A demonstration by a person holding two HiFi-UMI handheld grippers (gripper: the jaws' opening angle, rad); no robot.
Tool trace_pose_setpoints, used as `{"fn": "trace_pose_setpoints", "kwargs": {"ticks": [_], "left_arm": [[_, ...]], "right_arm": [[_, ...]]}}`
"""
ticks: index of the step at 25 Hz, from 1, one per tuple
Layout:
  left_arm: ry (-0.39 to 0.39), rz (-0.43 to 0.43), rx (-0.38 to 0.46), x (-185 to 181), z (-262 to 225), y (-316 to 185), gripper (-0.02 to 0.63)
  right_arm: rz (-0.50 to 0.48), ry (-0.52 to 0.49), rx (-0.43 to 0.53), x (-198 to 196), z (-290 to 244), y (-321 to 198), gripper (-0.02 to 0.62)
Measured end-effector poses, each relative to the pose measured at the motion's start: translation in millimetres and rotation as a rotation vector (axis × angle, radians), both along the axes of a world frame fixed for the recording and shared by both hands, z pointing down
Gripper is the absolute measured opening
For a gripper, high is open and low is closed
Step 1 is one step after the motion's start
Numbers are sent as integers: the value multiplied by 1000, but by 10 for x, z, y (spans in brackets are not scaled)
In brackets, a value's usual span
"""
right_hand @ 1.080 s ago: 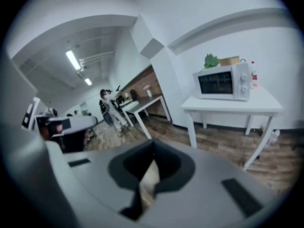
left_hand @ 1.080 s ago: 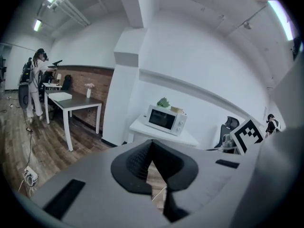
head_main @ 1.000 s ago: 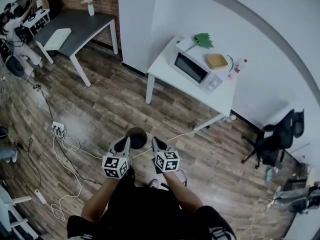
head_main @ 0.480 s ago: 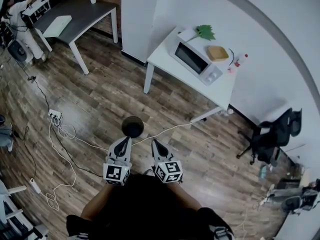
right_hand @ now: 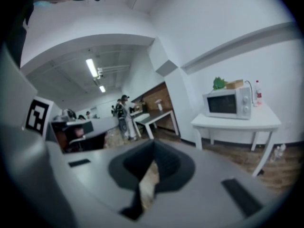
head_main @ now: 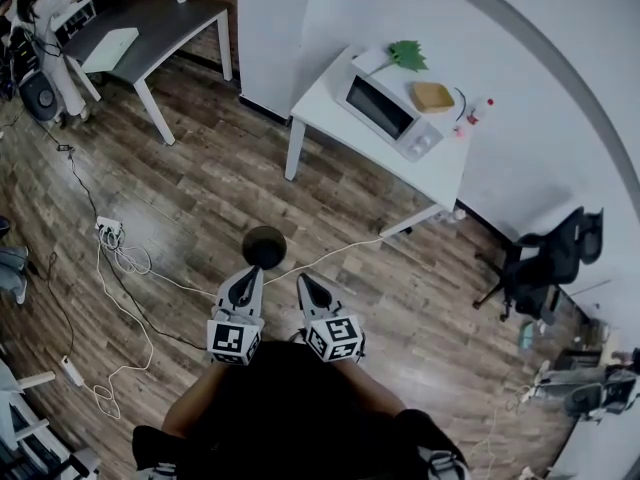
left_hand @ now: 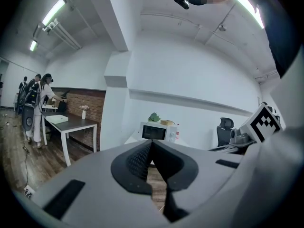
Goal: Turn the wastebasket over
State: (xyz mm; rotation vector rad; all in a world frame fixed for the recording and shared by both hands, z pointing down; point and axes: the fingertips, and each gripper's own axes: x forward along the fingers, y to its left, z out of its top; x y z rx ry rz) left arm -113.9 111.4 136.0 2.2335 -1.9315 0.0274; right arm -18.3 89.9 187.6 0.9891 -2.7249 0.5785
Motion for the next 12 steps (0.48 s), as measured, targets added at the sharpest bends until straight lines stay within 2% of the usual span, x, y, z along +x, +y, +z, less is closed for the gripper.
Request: {"fn": "trace_pose_setpoints", "kwargs": {"ticks": [12], "left_arm": [[-1, -12, 4, -19, -19, -27, 34]], "right_arm": [[3, -1, 1, 16, -20, -28, 32]]}}
